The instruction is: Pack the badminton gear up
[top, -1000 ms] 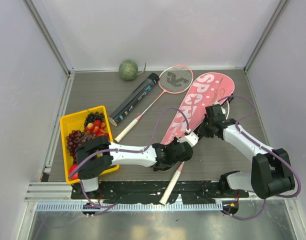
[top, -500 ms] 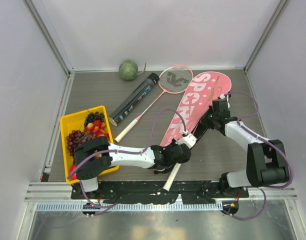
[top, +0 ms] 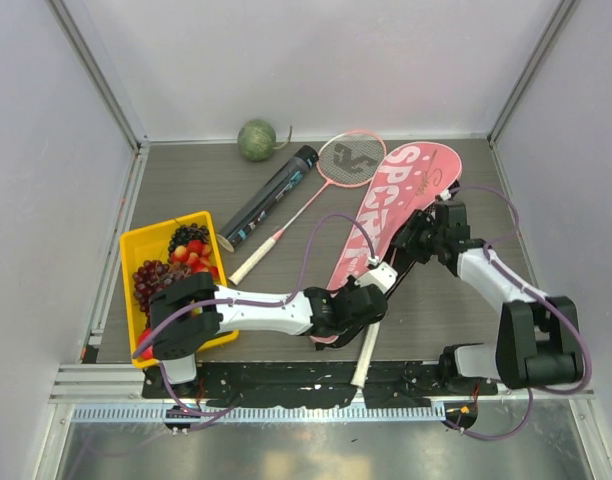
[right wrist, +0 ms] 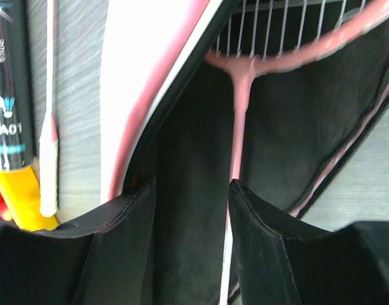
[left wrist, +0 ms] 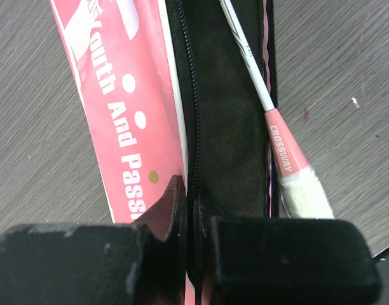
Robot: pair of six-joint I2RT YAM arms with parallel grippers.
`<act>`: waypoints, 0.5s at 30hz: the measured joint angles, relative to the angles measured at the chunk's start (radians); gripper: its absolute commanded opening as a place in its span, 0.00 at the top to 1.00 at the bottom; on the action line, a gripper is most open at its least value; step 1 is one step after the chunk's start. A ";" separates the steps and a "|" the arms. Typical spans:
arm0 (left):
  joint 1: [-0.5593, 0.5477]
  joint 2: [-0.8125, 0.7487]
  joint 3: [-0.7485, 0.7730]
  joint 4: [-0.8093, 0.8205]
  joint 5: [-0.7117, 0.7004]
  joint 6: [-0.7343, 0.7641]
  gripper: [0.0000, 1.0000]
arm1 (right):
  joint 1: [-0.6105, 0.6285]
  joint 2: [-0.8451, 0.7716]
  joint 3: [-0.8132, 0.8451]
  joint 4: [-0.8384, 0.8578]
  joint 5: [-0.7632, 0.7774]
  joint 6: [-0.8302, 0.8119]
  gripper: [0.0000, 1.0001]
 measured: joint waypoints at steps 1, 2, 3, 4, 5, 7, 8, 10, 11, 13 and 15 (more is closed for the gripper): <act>0.000 0.000 0.006 -0.003 0.002 -0.004 1.00 | 0.000 -0.037 -0.021 -0.002 -0.011 -0.002 0.45; 0.000 0.000 0.011 -0.007 0.005 -0.007 1.00 | 0.000 -0.077 -0.048 -0.006 -0.023 -0.003 0.45; 0.000 0.000 0.015 -0.011 0.006 -0.011 1.00 | 0.000 -0.117 -0.077 -0.014 -0.035 -0.004 0.46; -0.001 0.000 0.016 -0.014 0.008 -0.017 1.00 | 0.000 -0.144 -0.100 -0.019 -0.041 -0.005 0.46; -0.001 0.000 0.017 -0.016 0.009 -0.021 1.00 | 0.000 -0.174 -0.129 -0.027 -0.045 -0.010 0.46; -0.002 0.001 0.017 -0.023 0.014 -0.028 1.00 | 0.000 -0.217 -0.181 -0.050 -0.049 -0.019 0.47; -0.002 0.001 0.017 -0.027 0.016 -0.030 1.00 | 0.000 -0.231 -0.204 -0.058 -0.052 -0.023 0.48; -0.003 0.002 0.017 -0.029 0.019 -0.032 1.00 | 0.000 -0.254 -0.247 -0.060 -0.067 -0.022 0.48; -0.003 0.002 0.017 -0.029 0.020 -0.034 1.00 | 0.002 -0.271 -0.278 -0.050 -0.081 -0.021 0.48; -0.005 0.003 0.017 -0.029 0.022 -0.034 1.00 | 0.008 -0.307 -0.341 -0.028 -0.106 -0.016 0.48; -0.005 0.003 0.017 -0.029 0.023 -0.034 1.00 | 0.015 -0.320 -0.381 -0.021 -0.121 -0.013 0.50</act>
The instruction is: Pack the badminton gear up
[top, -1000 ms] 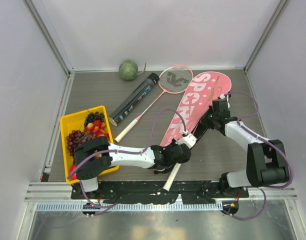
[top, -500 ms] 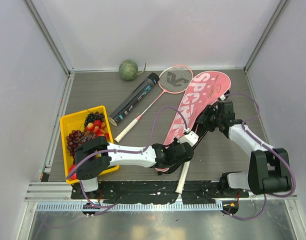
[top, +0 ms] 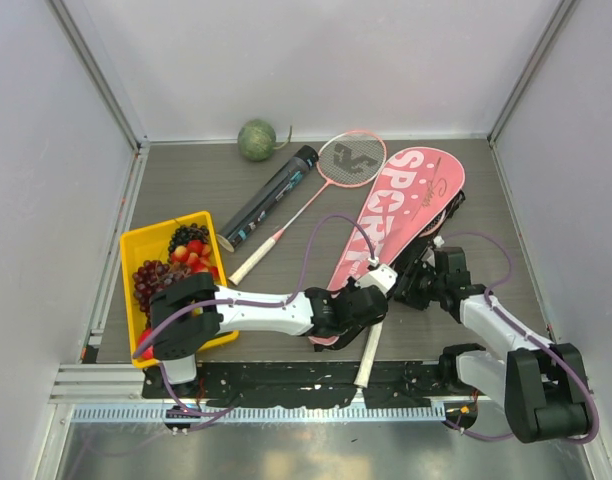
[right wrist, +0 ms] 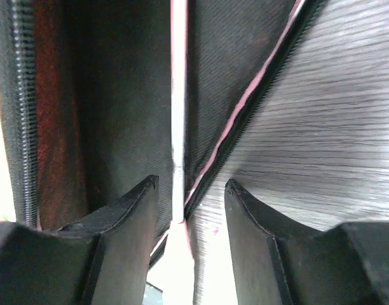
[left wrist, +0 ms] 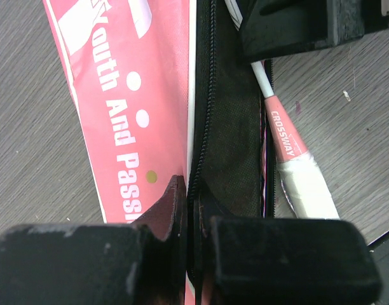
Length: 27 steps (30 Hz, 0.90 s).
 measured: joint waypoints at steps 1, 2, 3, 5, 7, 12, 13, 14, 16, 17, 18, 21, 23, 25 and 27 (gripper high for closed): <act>0.000 0.000 0.000 0.000 0.000 0.000 1.00 | 0.003 0.003 -0.011 0.007 -0.007 0.002 0.52; 0.000 0.000 0.000 0.000 0.001 0.000 1.00 | 0.005 0.008 -0.018 0.023 -0.019 0.007 0.53; 0.000 0.000 0.000 0.000 0.002 0.000 1.00 | 0.006 0.014 -0.023 0.042 -0.024 0.011 0.54; 0.000 0.000 0.000 0.000 0.003 0.000 1.00 | 0.015 0.030 -0.028 0.076 -0.032 0.021 0.55; 0.000 0.000 0.000 0.000 0.005 0.000 1.00 | 0.033 0.047 -0.031 0.111 -0.032 0.034 0.60; 0.000 0.000 0.000 0.000 0.008 0.000 1.00 | 0.082 0.066 -0.037 0.148 -0.012 0.067 0.59; 0.000 0.000 0.000 0.000 0.009 0.000 1.00 | 0.084 0.066 -0.037 0.147 -0.008 0.071 0.56; 0.000 0.000 0.000 0.000 0.009 0.000 1.00 | 0.084 0.064 -0.037 0.144 -0.006 0.076 0.55; 0.000 0.000 0.000 0.000 0.010 0.000 1.00 | 0.086 0.042 -0.026 0.104 0.013 0.076 0.54; 0.000 0.000 0.000 0.000 0.011 0.000 1.00 | 0.089 0.022 -0.019 0.075 0.025 0.075 0.54; 0.000 0.000 0.000 0.001 0.012 -0.001 1.00 | 0.089 0.002 -0.014 0.051 0.035 0.074 0.53; 0.000 0.000 0.000 0.001 0.015 -0.003 1.00 | 0.090 -0.085 -0.001 -0.012 0.071 0.073 0.53; 0.000 0.000 0.000 0.001 0.017 -0.010 1.00 | 0.090 -0.116 0.003 -0.023 0.087 0.073 0.53; 0.000 0.000 0.000 0.001 0.018 -0.015 1.00 | 0.090 -0.124 0.003 -0.026 0.100 0.073 0.53; 0.000 0.000 0.000 0.001 0.019 -0.018 1.00 | 0.090 -0.114 0.002 -0.024 0.105 0.073 0.54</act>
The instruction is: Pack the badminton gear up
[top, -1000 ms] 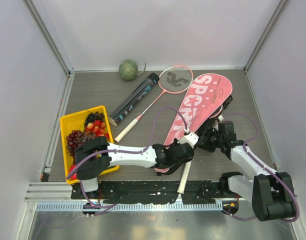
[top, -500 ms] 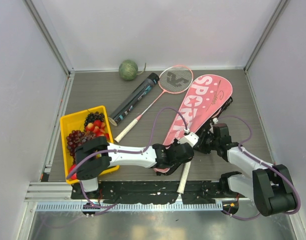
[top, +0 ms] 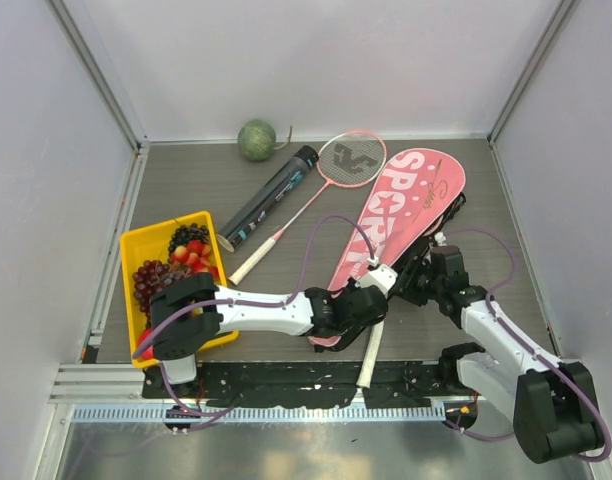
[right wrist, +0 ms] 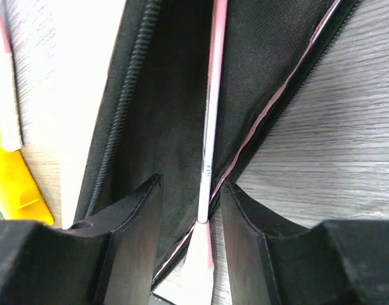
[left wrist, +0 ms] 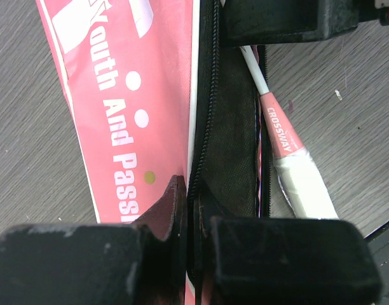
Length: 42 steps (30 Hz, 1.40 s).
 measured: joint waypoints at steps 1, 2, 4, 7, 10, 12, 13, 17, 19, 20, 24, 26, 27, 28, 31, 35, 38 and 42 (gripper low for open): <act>0.000 0.000 0.000 0.000 0.000 0.000 1.00 | 0.000 0.011 0.000 0.005 0.004 0.000 0.55; 0.000 0.000 0.000 0.000 0.000 -0.001 1.00 | 0.001 0.024 0.000 0.013 0.006 0.000 0.56; 0.000 0.000 0.000 0.000 0.000 -0.001 1.00 | 0.001 0.051 -0.001 0.031 0.008 -0.001 0.57; 0.000 0.000 0.000 0.001 0.006 -0.004 1.00 | 0.001 0.114 -0.008 0.090 0.004 -0.002 0.60; 0.000 0.000 0.000 0.002 0.010 -0.006 1.00 | 0.000 0.183 -0.007 0.142 -0.021 0.005 0.68; 0.002 0.000 0.000 0.002 0.010 -0.008 1.00 | 0.005 0.209 -0.015 0.195 -0.034 0.014 0.94; 0.002 0.000 0.000 0.001 0.011 -0.009 1.00 | 0.005 0.215 -0.023 0.215 -0.035 0.018 0.95; 0.001 -0.001 -0.003 0.003 0.010 -0.029 1.00 | 0.005 0.213 -0.049 0.264 -0.009 0.063 0.95; 0.001 -0.008 -0.022 0.016 0.008 -0.034 1.00 | 0.005 0.206 -0.049 0.278 0.006 0.086 0.95; 0.000 -0.015 -0.038 0.023 0.008 -0.034 1.00 | 0.003 0.202 -0.048 0.279 0.010 0.093 0.95; -0.001 -0.037 -0.095 0.055 0.020 -0.034 1.00 | -0.006 0.185 -0.025 0.278 0.020 0.133 0.95; -0.002 -0.048 -0.123 0.080 0.030 -0.035 1.00 | -0.018 0.173 -0.018 0.283 0.021 0.158 0.95; -0.002 -0.057 -0.137 0.093 0.035 -0.036 1.00 | -0.024 0.163 -0.019 0.290 0.026 0.175 0.95; -0.002 -0.067 -0.152 0.109 0.039 -0.039 1.00 | -0.029 0.150 -0.024 0.303 0.035 0.199 0.94; -0.002 -0.101 -0.180 0.130 0.053 -0.054 1.00 | -0.033 0.124 -0.043 0.339 0.061 0.250 0.95; -0.002 -0.137 -0.188 0.153 0.073 -0.062 1.00 | -0.033 0.121 -0.050 0.364 0.095 0.303 0.95; -0.003 -0.153 -0.188 0.176 0.086 -0.063 1.00 | -0.033 0.124 -0.058 0.392 0.106 0.335 0.95; -0.005 -0.156 -0.188 0.191 0.097 -0.063 1.00 | -0.032 0.171 -0.070 0.440 0.105 0.360 0.95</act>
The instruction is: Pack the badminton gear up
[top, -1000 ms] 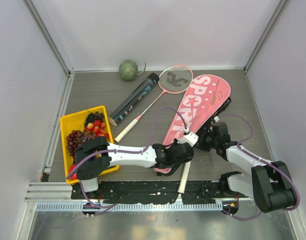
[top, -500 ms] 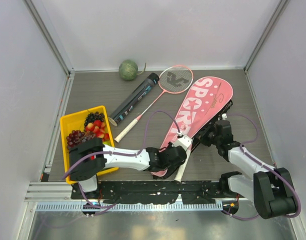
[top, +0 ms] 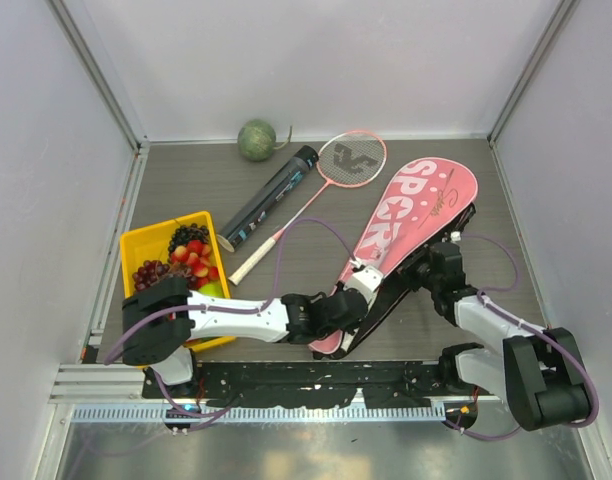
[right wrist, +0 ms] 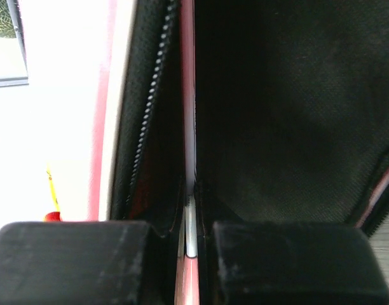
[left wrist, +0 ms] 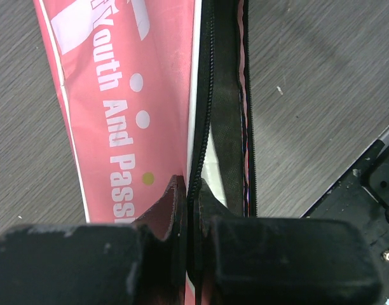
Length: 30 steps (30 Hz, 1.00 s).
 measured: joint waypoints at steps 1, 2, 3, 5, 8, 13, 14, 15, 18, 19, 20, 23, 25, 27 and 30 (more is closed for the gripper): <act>-0.003 0.000 0.000 0.003 0.000 0.000 1.00 | 0.001 0.013 0.000 0.011 -0.003 0.004 0.95; -0.007 0.000 0.001 0.005 -0.001 0.002 1.00 | 0.004 0.022 0.000 0.018 -0.004 0.009 0.95; -0.011 0.000 0.001 0.005 -0.002 0.002 1.00 | 0.009 0.027 0.000 0.021 -0.003 0.018 0.95; -0.019 0.001 0.003 0.004 -0.009 0.003 1.00 | 0.015 0.026 -0.012 0.040 0.008 0.047 0.95; -0.031 0.002 0.005 0.005 -0.022 0.003 1.00 | 0.023 0.003 -0.081 0.121 0.044 0.110 0.95; -0.079 0.016 0.006 0.039 -0.073 0.042 1.00 | 0.025 -0.018 -0.143 0.209 0.060 0.166 0.95; -0.085 0.019 0.006 0.049 -0.083 0.048 1.00 | 0.025 -0.010 -0.143 0.226 0.056 0.170 0.94; -0.092 0.022 0.006 0.058 -0.095 0.057 1.00 | 0.025 0.006 -0.143 0.254 0.049 0.175 0.94; -0.097 0.023 0.006 0.067 -0.122 0.063 1.00 | 0.025 0.082 -0.131 0.319 0.016 0.189 0.76; -0.098 0.023 0.006 0.068 -0.129 0.063 1.00 | 0.025 0.109 -0.121 0.330 0.006 0.194 0.73; -0.098 0.023 0.006 0.066 -0.142 0.063 1.00 | 0.025 0.131 -0.110 0.337 -0.003 0.198 0.64; -0.104 0.032 0.018 0.034 -0.178 0.049 1.00 | 0.021 0.213 -0.047 0.348 -0.033 0.194 0.46; -0.107 0.052 0.042 0.003 -0.205 0.036 1.00 | 0.019 0.251 0.016 0.307 -0.062 0.158 0.43; -0.102 0.063 0.056 -0.016 -0.225 0.025 1.00 | 0.018 0.262 0.102 0.195 -0.078 0.099 0.42; -0.074 0.064 0.070 -0.050 -0.222 -0.008 1.00 | 0.017 0.255 0.193 0.064 -0.084 0.024 0.40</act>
